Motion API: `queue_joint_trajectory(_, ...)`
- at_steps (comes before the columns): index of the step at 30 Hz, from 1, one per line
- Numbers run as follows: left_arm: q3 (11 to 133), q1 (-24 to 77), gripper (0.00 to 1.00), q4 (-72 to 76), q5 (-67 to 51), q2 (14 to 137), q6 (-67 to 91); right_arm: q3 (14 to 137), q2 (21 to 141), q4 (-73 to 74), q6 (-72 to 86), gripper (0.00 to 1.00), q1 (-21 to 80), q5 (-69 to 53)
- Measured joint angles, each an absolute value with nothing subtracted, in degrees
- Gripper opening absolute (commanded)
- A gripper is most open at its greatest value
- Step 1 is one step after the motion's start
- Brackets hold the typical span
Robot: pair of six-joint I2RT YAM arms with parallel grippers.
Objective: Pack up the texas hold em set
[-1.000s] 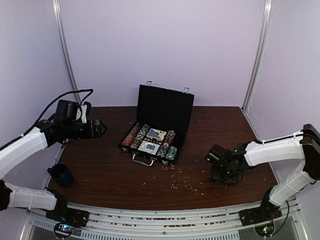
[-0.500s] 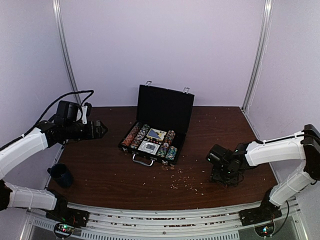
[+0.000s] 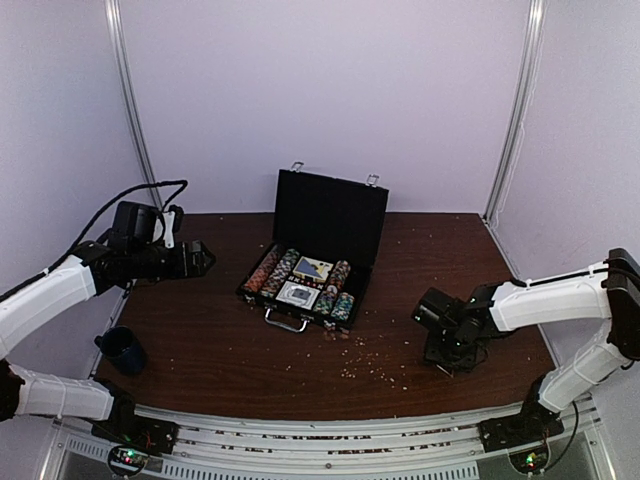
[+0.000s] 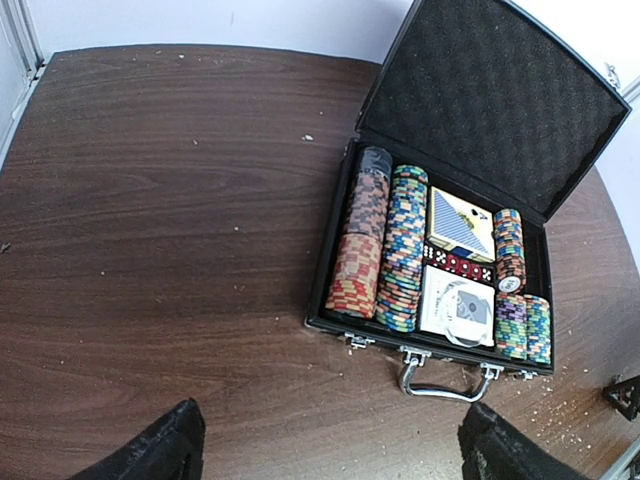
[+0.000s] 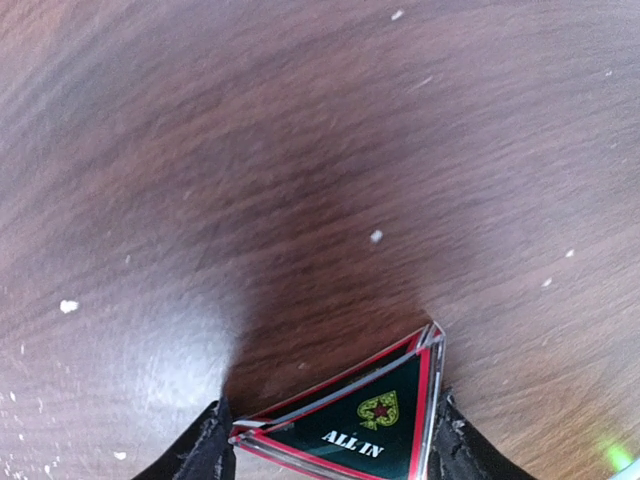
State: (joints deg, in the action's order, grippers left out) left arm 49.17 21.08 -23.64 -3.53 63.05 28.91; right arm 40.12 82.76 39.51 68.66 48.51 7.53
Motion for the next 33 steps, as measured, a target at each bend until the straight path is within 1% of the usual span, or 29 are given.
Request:
queue_joint_trajectory(6,49.2,21.1,0.91,-23.6,-3.5,63.0,28.9,44.8,85.2,40.8,66.9,0.56,48.9,6.7)
queue_joint_trajectory(14,49.2,21.1,0.91,-23.7,-3.2,62.8,28.9,56.2,92.7,40.4,63.5,0.55,49.9,6.5)
queue_joint_trajectory(27,49.2,21.1,0.91,-24.3,-2.2,62.2,28.9,88.4,112.9,40.6,55.1,0.55,50.8,6.9)
queue_joint_trajectory(33,49.2,21.1,0.91,-24.7,-1.2,61.4,28.9,99.1,119.3,40.8,51.2,0.55,50.8,6.9)
